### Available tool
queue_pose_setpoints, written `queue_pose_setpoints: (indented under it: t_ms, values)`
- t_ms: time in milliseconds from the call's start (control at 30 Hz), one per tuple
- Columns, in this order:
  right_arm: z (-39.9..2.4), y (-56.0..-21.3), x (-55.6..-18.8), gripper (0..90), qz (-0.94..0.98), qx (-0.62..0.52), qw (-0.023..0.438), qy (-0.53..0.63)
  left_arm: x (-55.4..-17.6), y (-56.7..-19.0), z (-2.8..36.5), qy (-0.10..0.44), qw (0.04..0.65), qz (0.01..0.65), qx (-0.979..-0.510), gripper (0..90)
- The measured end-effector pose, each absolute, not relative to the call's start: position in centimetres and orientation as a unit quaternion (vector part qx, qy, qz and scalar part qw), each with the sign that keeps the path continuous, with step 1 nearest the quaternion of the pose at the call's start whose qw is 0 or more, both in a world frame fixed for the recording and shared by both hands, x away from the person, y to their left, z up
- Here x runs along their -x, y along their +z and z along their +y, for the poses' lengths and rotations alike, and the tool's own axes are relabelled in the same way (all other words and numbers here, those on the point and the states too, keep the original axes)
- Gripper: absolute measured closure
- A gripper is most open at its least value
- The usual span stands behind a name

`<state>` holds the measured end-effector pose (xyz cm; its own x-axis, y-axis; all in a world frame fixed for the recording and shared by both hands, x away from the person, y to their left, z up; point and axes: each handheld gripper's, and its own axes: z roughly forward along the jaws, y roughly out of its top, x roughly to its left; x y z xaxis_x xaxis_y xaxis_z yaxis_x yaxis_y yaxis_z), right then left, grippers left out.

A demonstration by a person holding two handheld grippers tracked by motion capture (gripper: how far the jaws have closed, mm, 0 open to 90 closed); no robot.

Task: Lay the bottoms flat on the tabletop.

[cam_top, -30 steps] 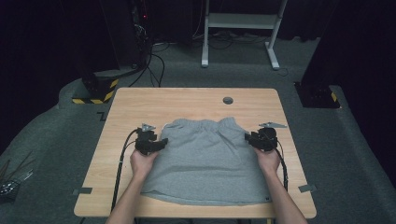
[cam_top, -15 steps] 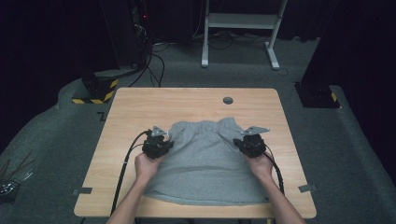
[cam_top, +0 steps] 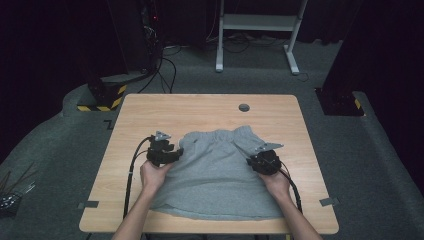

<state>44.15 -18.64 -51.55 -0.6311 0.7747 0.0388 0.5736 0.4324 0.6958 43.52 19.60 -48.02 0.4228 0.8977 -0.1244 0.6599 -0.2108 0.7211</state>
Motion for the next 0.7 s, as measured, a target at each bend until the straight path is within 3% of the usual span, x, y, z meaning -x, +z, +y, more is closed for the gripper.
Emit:
queue_pose_setpoints:
  t_ms: [100,267,300,467,567,700]
  values:
    - [-18.6,-51.6,-43.5,73.3,0.839,-0.395,0.149,0.344,-44.5,-49.3,19.0,0.139,0.362,0.520,-0.761,52.0]
    - [-18.8,-51.5,-42.8,73.1,0.848,-0.379,0.153,0.339,-45.5,-50.9,18.1,0.144,0.326,0.529,-0.770,50.5]
    - [-18.9,-51.5,-42.6,73.1,0.849,-0.375,0.153,0.338,-45.9,-51.1,17.9,0.213,0.275,0.533,-0.771,50.8]
    - [-19.2,-51.7,-42.3,72.8,0.849,-0.369,0.157,0.345,-46.4,-50.2,18.7,0.251,0.218,0.542,-0.772,44.5]
    - [-19.2,-51.7,-42.2,72.8,0.848,-0.368,0.161,0.346,-46.1,-50.0,19.7,0.250,0.223,0.551,-0.764,42.1]
    - [-19.3,-51.8,-42.2,72.3,0.846,-0.372,0.157,0.349,-45.2,-49.9,21.3,0.197,0.316,0.554,-0.745,41.5]
